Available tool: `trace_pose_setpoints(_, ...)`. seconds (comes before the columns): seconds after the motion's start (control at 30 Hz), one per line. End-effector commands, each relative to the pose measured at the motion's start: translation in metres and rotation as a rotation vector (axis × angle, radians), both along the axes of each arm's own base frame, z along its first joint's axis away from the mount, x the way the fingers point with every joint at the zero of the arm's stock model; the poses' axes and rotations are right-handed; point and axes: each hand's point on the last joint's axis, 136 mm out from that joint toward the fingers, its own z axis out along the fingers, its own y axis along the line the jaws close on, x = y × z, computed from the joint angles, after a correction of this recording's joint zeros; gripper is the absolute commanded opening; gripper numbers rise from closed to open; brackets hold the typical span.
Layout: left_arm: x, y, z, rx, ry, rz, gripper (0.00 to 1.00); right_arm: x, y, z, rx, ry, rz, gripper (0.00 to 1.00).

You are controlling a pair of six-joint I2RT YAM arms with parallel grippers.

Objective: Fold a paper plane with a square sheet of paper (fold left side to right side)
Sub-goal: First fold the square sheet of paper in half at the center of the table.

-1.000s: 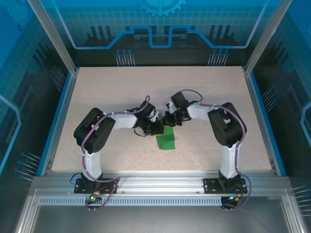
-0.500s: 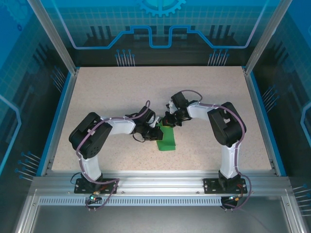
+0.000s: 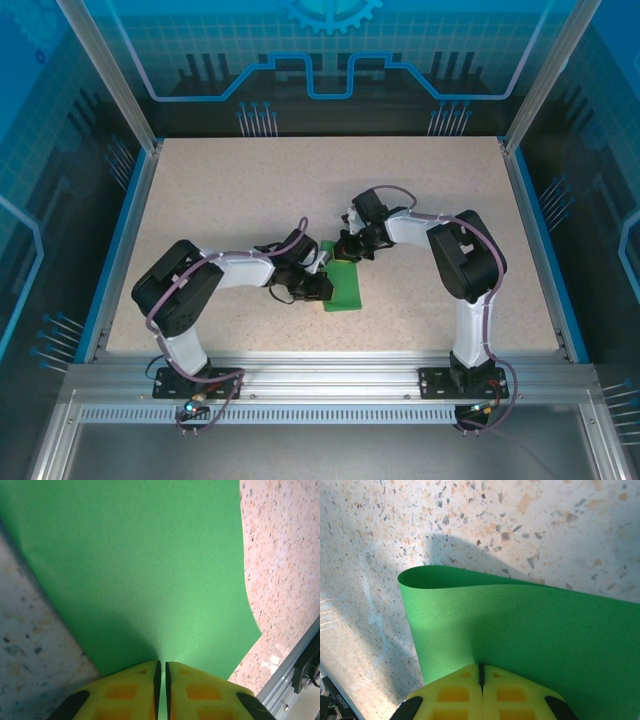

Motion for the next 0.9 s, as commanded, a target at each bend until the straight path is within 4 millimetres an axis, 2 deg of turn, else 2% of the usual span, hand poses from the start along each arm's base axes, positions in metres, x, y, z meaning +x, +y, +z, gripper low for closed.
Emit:
trace_pose_setpoints(0.0,-0.049,0.015,-0.013,0.06,0.15,-0.053,0.14,-0.013,-0.033,-0.043,-0.156,0.099,-0.043,0.0)
trace_pose_setpoints(0.7,-0.065,0.021,-0.004,0.061,0.147,-0.076,0.14,-0.014,-0.034,-0.043,-0.161,0.104,-0.038,0.0)
trace_pose_setpoints(0.87,-0.051,0.022,0.022,0.039,0.066,-0.053,0.14,-0.013,-0.032,-0.04,-0.147,0.091,-0.032,0.0)
